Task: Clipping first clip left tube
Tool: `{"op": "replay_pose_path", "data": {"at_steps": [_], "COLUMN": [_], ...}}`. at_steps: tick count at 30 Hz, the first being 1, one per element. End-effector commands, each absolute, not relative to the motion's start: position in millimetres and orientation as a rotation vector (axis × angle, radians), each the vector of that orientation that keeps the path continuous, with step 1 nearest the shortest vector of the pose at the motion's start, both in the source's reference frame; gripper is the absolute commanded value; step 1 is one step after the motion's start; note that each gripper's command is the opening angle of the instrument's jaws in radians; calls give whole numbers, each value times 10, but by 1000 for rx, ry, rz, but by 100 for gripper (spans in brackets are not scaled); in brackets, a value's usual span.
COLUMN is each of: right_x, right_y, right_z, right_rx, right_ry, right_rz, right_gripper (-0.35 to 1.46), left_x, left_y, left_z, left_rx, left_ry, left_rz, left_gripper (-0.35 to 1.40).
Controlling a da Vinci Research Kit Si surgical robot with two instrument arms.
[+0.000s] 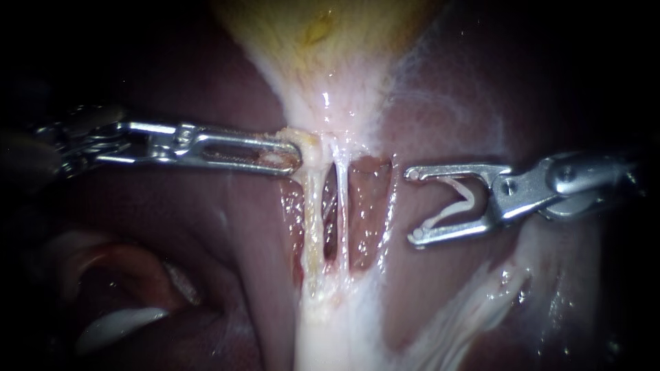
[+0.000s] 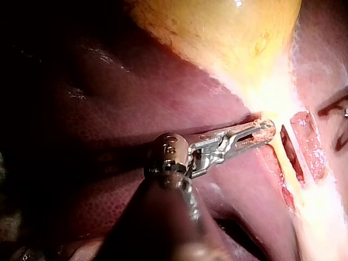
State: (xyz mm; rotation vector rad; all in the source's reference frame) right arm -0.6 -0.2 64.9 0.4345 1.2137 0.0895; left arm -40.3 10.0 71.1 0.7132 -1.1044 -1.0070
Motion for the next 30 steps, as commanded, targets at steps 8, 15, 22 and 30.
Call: {"op": "replay_pose_path", "data": {"at_steps": [8, 15, 22, 30], "right_x": [-6, -6, -5, 3], "right_y": [-2, -2, -2, -4], "right_z": [649, 649, 649, 650], "right_rx": [435, 435, 434, 441], "right_ry": [1214, 1214, 1214, 1210], "right_rz": [89, 89, 89, 107], "right_gripper": [48, 48, 48, 48], "left_x": [-399, -396, -395, -393], "left_y": [101, 108, 108, 106], "left_z": [699, 655, 624, 628], "left_rx": [716, 737, 734, 734], "left_ry": [-1103, -1096, -1093, -1094], "left_rz": [-1011, -1030, -1031, -1028], "left_gripper": [-35, -35, -35, -35]}}
